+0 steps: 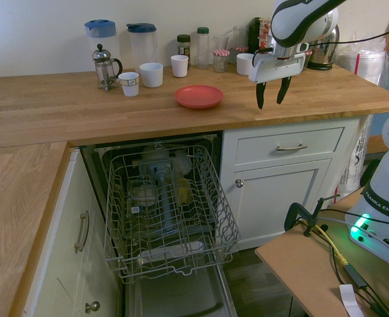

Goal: Put the plate in the dishwasher

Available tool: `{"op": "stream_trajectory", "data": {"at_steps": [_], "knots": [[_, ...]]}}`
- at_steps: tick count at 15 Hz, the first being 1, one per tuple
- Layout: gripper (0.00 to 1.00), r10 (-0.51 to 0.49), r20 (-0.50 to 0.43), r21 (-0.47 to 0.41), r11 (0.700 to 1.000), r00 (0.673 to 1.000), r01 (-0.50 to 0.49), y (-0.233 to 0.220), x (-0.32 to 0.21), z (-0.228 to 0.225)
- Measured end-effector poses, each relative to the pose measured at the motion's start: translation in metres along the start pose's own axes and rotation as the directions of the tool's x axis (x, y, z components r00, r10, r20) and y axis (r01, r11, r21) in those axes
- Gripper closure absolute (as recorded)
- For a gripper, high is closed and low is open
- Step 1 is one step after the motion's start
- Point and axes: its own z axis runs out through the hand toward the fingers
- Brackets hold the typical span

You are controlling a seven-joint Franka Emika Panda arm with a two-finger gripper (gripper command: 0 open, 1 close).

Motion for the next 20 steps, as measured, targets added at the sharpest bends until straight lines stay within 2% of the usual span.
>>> {"op": "stream_trajectory", "data": {"at_steps": [2, 6, 10, 14, 20], "knots": [[0.00, 0.002, -0.004, 0.006, 1.000, 1.000, -0.002, -0.001, 0.000, 0.000], [0.00, 0.048, -0.022, 0.092, 0.995, 0.999, -0.046, -0.024, -0.001, -0.025], [0.00, 0.225, -0.031, 0.166, 0.962, 0.974, -0.217, -0.087, 0.006, -0.051], [0.00, 0.374, -0.068, 0.149, 0.921, 0.925, -0.361, -0.143, 0.054, -0.026], [0.00, 0.414, -0.034, 0.101, 0.907, 0.909, -0.409, -0.181, 0.108, 0.014]]}}
